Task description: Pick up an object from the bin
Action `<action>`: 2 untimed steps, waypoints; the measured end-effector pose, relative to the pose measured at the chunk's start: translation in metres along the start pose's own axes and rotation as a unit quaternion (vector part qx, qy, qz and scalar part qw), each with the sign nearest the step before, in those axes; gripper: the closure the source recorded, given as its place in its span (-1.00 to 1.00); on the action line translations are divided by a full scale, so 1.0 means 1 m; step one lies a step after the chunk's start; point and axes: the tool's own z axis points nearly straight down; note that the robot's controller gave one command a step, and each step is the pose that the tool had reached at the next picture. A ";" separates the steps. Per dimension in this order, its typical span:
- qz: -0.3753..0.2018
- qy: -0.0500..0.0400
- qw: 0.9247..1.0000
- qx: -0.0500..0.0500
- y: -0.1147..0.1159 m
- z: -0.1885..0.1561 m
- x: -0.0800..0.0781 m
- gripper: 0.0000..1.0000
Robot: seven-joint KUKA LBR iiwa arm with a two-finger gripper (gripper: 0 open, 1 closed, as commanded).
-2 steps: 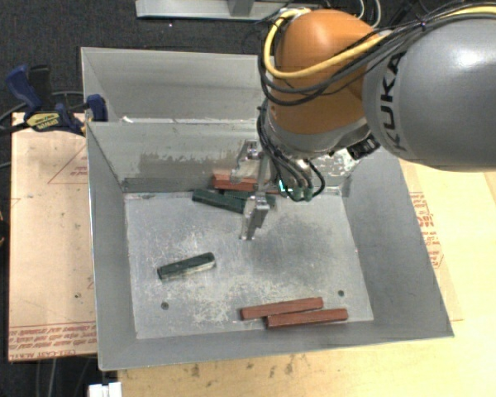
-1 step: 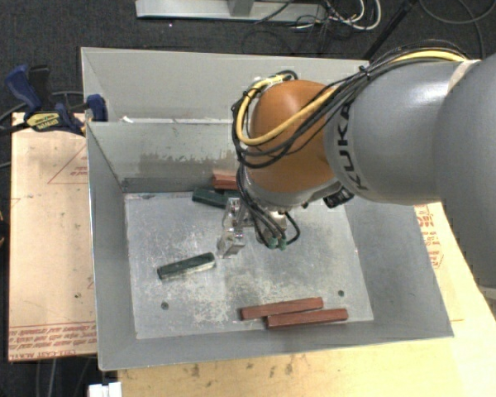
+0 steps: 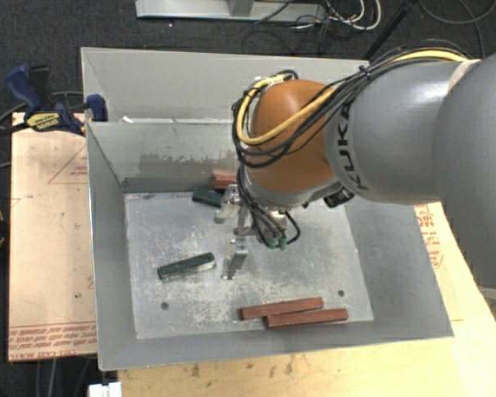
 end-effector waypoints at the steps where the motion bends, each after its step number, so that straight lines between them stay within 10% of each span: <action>1: 0.000 0.000 1.000 0.000 0.000 0.000 0.000 -1.00; 2: -0.137 -0.002 0.991 0.000 0.032 0.078 -0.005 1.00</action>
Offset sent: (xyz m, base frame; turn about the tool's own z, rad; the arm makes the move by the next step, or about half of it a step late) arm 0.0031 0.0315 -0.0834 -0.2777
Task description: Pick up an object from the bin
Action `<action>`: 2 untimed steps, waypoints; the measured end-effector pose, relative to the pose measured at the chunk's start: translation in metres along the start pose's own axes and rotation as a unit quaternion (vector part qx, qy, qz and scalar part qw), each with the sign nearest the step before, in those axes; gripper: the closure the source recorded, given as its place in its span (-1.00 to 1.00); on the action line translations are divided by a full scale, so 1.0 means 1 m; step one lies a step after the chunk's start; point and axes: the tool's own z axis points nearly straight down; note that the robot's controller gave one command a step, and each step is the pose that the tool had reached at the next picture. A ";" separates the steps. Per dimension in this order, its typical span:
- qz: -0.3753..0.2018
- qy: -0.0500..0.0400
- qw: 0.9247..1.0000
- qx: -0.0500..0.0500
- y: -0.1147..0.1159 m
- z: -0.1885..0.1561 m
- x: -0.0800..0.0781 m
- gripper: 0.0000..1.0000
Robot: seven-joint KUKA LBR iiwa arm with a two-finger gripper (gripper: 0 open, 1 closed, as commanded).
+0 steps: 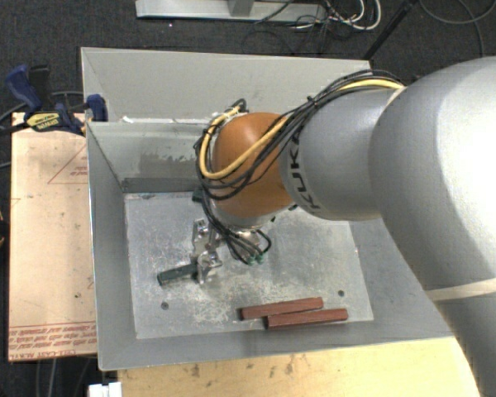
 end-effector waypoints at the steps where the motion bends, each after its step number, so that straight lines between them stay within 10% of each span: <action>1: 0.000 0.000 1.000 0.000 0.000 0.000 0.000 1.00; 2: 0.000 -0.003 1.000 0.000 -0.004 -0.160 -0.011 1.00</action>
Offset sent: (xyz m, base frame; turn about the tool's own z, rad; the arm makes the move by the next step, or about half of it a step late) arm 0.0091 -0.0026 0.1575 -0.0003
